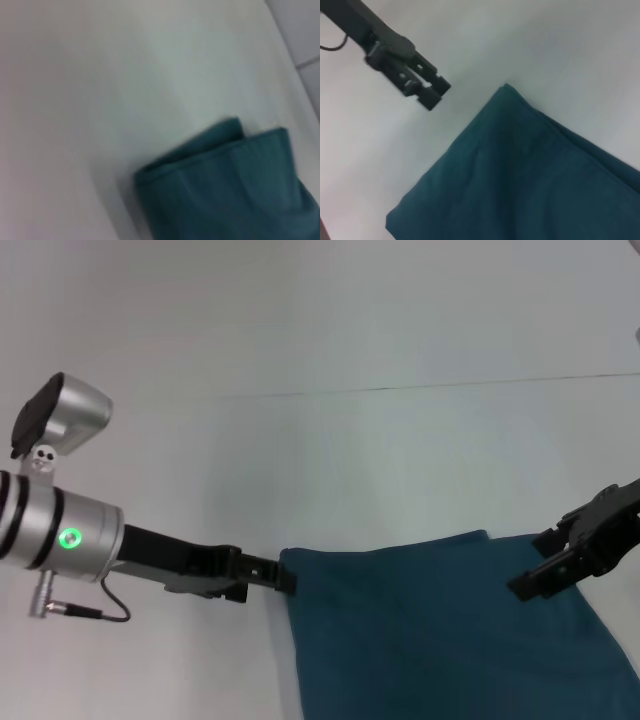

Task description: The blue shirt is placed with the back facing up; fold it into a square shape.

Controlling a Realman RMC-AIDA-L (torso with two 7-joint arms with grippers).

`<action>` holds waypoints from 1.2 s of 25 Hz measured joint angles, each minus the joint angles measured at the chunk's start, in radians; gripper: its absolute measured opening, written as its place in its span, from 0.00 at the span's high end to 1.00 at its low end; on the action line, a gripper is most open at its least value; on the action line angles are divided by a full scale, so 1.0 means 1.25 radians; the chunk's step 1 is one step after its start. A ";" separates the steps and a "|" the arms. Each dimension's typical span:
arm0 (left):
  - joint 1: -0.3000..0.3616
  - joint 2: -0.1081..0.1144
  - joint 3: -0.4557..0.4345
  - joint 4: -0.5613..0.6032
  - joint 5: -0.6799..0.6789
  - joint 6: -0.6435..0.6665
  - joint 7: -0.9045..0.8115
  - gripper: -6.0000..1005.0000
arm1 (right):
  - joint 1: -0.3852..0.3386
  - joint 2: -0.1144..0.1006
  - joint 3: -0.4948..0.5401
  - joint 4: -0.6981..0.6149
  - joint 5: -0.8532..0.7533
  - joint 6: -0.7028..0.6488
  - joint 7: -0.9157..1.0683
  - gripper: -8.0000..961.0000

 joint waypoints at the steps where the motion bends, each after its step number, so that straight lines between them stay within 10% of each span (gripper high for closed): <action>1: -0.002 0.000 0.003 -0.005 0.000 -0.006 -0.001 0.13 | -0.001 0.001 -0.001 -0.001 0.000 0.000 -0.002 0.19; 30: -0.043 -0.035 0.099 -0.107 0.002 -0.159 -0.072 0.15 | 0.001 0.008 -0.020 -0.001 0.001 0.000 -0.004 0.15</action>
